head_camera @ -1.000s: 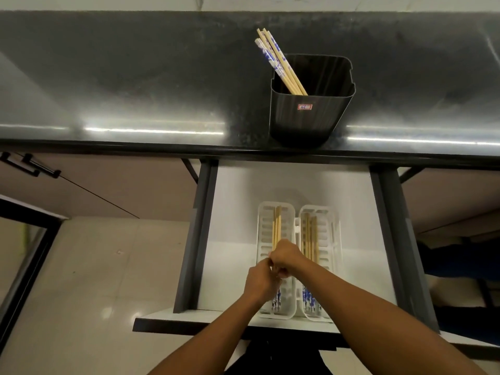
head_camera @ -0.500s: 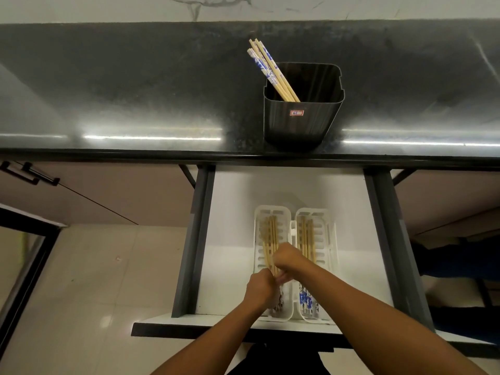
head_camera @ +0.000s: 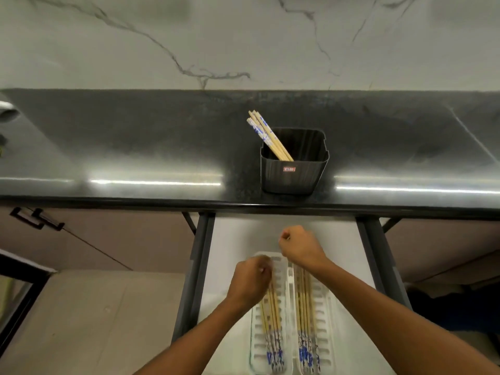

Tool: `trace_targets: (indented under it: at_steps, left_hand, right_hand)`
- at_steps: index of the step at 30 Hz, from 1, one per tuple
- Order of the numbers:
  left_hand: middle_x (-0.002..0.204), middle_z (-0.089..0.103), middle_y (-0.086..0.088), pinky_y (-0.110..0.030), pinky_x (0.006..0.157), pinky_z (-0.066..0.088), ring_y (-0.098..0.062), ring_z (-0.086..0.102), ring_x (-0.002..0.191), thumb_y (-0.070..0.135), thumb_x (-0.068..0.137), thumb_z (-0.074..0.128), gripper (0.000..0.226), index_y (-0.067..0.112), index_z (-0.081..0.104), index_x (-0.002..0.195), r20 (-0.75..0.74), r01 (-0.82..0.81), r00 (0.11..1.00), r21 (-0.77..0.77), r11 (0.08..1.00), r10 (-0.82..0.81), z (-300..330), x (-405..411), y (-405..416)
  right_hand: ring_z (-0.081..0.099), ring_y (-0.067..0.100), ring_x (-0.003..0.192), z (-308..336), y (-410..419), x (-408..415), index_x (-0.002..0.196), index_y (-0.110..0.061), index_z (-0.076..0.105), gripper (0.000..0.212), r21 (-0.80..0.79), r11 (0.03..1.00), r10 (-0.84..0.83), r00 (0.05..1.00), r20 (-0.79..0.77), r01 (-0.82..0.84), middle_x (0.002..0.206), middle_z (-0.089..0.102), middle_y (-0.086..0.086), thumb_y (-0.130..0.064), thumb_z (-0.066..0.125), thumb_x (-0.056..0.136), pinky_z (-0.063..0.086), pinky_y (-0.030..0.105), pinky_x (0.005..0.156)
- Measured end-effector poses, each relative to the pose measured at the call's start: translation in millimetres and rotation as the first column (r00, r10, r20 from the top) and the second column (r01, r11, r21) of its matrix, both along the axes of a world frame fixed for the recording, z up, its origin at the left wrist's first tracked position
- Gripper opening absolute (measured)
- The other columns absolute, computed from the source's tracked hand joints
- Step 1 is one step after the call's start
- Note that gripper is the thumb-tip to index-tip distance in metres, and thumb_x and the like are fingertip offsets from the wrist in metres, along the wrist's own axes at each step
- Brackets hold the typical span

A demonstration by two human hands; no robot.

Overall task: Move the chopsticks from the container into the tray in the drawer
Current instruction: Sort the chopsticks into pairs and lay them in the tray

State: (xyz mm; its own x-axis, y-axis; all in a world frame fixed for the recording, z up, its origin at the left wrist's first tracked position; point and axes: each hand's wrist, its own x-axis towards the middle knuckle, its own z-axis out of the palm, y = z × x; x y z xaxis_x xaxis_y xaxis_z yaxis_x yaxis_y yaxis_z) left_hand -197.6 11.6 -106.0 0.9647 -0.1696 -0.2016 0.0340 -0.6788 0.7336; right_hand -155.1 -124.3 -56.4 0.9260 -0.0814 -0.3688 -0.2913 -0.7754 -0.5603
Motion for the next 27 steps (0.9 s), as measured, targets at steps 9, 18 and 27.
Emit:
trace_targets:
  at_steps: [9,18,27]
  left_hand:
    - [0.073,0.068,0.006,-0.025,0.068,0.058,-0.009,0.069,0.069,0.011,0.093,0.052,0.019,0.022,0.068,0.092,0.194,-0.188,0.944,-0.352,0.917,0.268,85,103,10]
    - [0.086,0.070,-0.001,-0.043,0.082,0.058,-0.019,0.068,0.085,0.013,0.095,0.047,0.026,0.019,0.066,0.110,0.151,-0.267,0.925,-0.399,0.877,0.350,125,153,-6]
    - [0.086,0.066,0.009,-0.048,0.083,0.057,-0.020,0.067,0.088,0.006,0.088,0.047,0.027,0.022,0.068,0.095,0.127,-0.258,0.936,-0.383,0.887,0.327,119,156,-7]
  right_hand:
    - [0.065,0.026,0.069,100,-5,81,0.079,-0.012,0.066,0.019,0.075,0.997,-0.046,0.884,0.465,0.012,0.072,0.068,0.006,-0.022,0.053,0.089,0.053,0.037,0.065]
    - [0.063,0.024,0.079,113,-10,163,0.101,-0.014,0.064,0.018,-0.192,0.981,0.081,0.935,0.344,-0.014,0.096,0.069,0.009,-0.019,0.061,0.084,0.055,0.038,0.069]
    - [0.063,0.021,0.083,94,-13,185,0.109,-0.012,0.062,0.031,-0.211,0.970,0.146,0.985,0.094,-0.123,0.098,0.065,0.008,-0.021,0.072,0.081,0.053,0.033,0.071]
